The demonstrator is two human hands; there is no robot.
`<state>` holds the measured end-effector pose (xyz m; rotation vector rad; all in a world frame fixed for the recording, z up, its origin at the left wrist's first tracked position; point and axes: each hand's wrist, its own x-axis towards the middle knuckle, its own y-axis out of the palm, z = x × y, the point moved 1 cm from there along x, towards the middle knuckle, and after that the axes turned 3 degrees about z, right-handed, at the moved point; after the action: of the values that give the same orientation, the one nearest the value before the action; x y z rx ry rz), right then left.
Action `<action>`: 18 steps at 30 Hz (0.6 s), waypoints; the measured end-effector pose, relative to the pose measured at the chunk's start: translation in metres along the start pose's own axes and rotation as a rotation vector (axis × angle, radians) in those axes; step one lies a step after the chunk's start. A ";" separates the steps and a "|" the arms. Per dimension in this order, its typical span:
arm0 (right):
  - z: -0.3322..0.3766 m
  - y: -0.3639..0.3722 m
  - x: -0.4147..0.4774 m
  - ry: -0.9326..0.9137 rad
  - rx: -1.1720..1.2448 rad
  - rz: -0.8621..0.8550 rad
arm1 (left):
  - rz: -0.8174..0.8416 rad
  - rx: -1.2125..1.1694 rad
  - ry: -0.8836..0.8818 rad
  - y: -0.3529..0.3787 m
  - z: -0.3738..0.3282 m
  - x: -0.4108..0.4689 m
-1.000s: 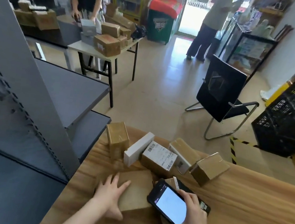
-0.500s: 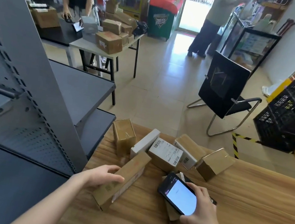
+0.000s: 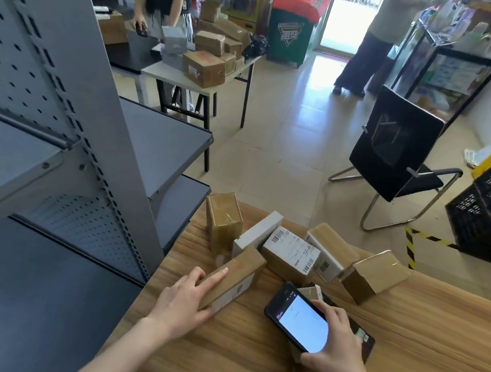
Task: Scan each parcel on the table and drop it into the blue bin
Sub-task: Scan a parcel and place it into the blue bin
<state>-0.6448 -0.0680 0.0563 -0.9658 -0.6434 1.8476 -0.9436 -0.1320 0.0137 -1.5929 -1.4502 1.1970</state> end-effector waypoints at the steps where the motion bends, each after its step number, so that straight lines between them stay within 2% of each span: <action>1: 0.001 0.001 0.000 0.001 -0.004 0.003 | -0.001 -0.020 -0.011 -0.002 0.003 -0.001; 5: 0.005 0.005 0.000 -0.007 -0.012 0.021 | 0.142 -0.264 -0.083 -0.011 0.027 -0.002; 9: 0.010 0.009 -0.001 -0.024 -0.025 0.041 | 0.297 -0.333 -0.162 -0.009 0.047 -0.008; 11: 0.013 0.013 -0.003 -0.032 -0.027 0.052 | 0.245 -0.306 -0.174 -0.004 0.049 -0.009; 15: 0.016 0.022 -0.006 -0.024 -0.056 0.075 | 0.011 -0.125 -0.211 0.019 0.034 -0.014; 18: 0.017 0.025 -0.005 -0.016 -0.090 0.086 | 0.119 -0.024 -0.283 0.047 0.011 -0.023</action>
<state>-0.6694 -0.0841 0.0484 -1.0526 -0.7100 1.9171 -0.9355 -0.1637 -0.0293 -1.5932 -1.5652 1.5291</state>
